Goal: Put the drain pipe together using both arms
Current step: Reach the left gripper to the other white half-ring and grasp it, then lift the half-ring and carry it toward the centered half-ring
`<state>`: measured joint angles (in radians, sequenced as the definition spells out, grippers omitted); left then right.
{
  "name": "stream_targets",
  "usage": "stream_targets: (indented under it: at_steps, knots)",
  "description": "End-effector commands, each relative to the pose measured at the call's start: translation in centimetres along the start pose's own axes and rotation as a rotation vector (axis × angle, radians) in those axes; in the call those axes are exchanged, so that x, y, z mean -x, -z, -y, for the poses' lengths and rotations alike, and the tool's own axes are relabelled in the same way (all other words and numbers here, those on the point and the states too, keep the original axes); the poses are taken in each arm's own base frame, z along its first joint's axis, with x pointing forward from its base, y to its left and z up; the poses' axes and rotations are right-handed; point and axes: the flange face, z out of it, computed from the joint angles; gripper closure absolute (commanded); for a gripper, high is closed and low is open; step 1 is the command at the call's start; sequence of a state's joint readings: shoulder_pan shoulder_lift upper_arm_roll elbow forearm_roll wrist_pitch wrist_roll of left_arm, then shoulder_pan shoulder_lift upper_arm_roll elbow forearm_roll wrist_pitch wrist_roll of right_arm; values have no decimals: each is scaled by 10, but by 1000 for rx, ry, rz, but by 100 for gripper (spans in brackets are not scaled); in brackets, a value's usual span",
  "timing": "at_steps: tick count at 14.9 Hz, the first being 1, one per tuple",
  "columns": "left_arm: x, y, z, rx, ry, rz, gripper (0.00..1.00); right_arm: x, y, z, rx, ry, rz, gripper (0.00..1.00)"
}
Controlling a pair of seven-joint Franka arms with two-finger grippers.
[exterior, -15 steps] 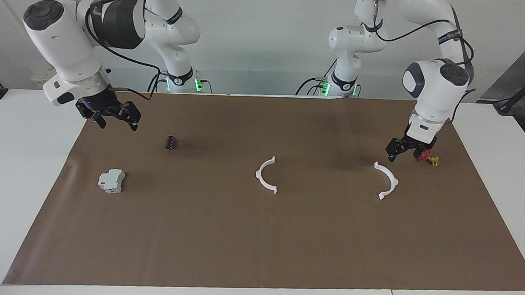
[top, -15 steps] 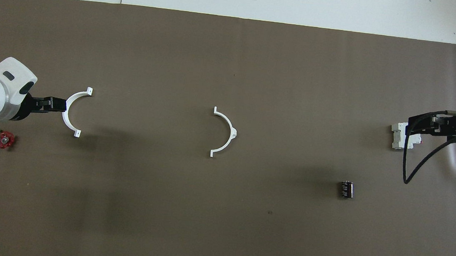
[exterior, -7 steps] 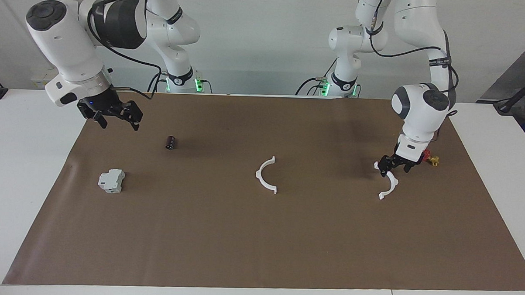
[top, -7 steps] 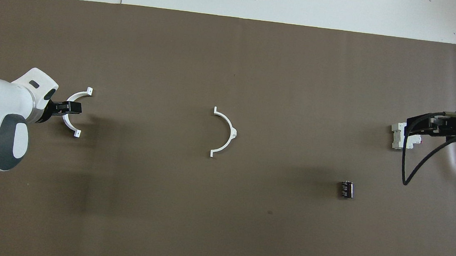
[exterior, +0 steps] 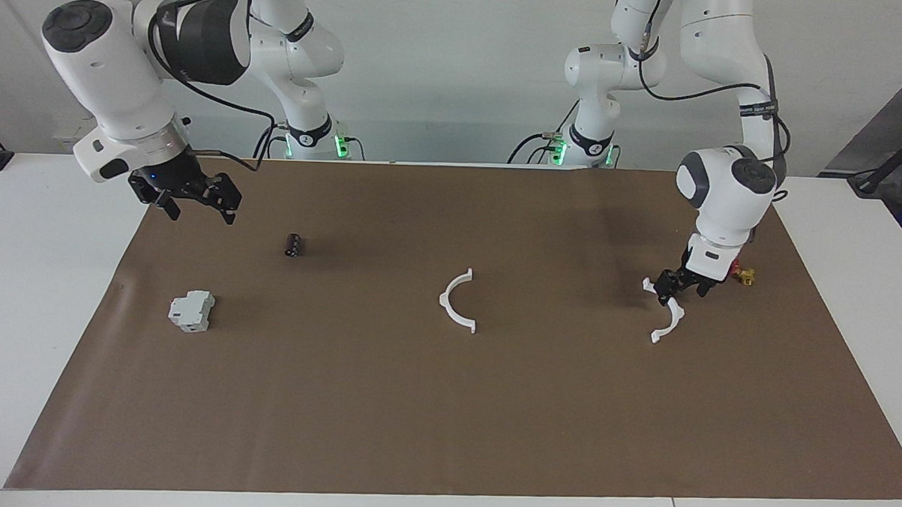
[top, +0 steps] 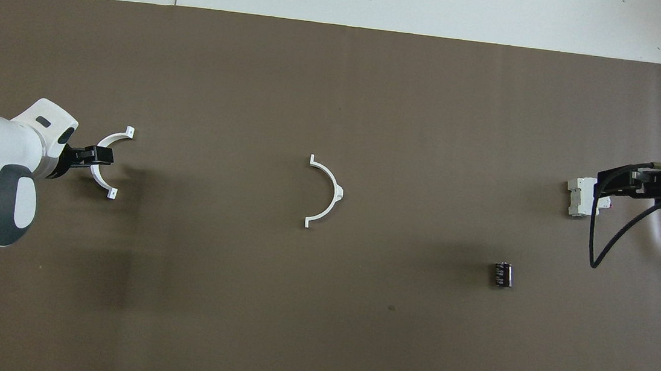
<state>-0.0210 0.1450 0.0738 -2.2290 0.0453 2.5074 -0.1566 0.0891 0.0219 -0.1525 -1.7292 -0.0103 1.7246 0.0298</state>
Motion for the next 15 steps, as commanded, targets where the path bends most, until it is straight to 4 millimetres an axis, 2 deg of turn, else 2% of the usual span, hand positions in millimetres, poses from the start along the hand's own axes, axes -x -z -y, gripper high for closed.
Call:
stream_targets:
  at_steps: [1, 3, 8, 11, 14, 15]
  knots:
    - [-3, -17, -4, 6, 15, 5, 0, 4, 5, 2, 18, 38, -8, 0]
    - [-4, -26, -3, 5, 18, 5, 0, 5, 7, 7, 19, 47, -7, 0]
    - [-10, -21, -3, 4, 14, -1, 0, 13, 31, 10, 0, 45, 64, 0]
    - [-15, -17, -5, 5, 4, -9, 1, 18, 37, 10, -1, 46, 75, 0]
    - [-14, -19, -5, 4, -19, -6, 21, 18, 35, 8, -2, 34, 67, 0]
    - [-15, -19, -5, 4, -60, -9, 23, 15, 36, 3, 7, 27, 49, 0]
